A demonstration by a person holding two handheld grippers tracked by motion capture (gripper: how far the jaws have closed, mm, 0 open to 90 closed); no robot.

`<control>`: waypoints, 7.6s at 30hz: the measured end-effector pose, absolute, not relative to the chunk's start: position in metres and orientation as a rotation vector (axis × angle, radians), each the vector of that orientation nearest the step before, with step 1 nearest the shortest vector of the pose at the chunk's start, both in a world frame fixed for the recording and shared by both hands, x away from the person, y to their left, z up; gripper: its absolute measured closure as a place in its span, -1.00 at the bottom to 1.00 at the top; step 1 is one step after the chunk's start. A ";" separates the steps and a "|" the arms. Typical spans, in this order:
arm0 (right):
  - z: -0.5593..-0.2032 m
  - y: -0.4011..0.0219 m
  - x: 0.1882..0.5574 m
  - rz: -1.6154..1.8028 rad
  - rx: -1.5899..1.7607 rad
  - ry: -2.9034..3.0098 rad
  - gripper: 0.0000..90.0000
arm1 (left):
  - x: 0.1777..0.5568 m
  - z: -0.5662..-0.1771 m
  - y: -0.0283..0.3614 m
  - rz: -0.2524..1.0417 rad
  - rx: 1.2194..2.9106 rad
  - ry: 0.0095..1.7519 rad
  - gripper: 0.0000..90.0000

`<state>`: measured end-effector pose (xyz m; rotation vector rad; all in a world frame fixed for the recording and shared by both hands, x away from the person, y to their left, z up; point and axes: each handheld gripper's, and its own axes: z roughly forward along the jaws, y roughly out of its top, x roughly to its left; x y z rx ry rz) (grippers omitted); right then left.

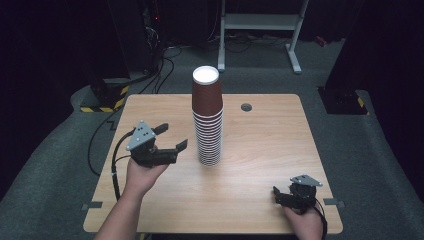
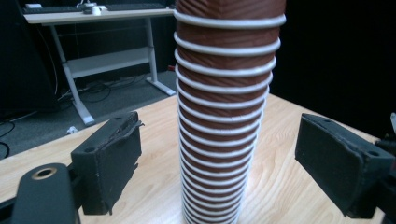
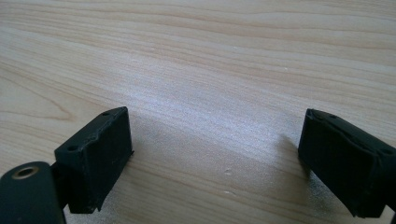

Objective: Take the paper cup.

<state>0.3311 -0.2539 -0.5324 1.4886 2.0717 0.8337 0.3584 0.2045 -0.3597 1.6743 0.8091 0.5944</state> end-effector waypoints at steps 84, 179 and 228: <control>-0.532 -0.254 0.330 0.837 1.482 2.081 -0.79 | 0.435 -0.278 0.126 0.607 1.567 0.732 -0.63; -0.532 -0.254 0.330 0.837 1.476 2.084 -0.78 | 0.414 -0.212 0.123 0.713 1.276 0.570 -0.61; -0.532 -0.254 0.330 0.847 1.458 2.100 -0.76 | 0.359 -0.216 0.130 0.656 1.269 0.471 -0.61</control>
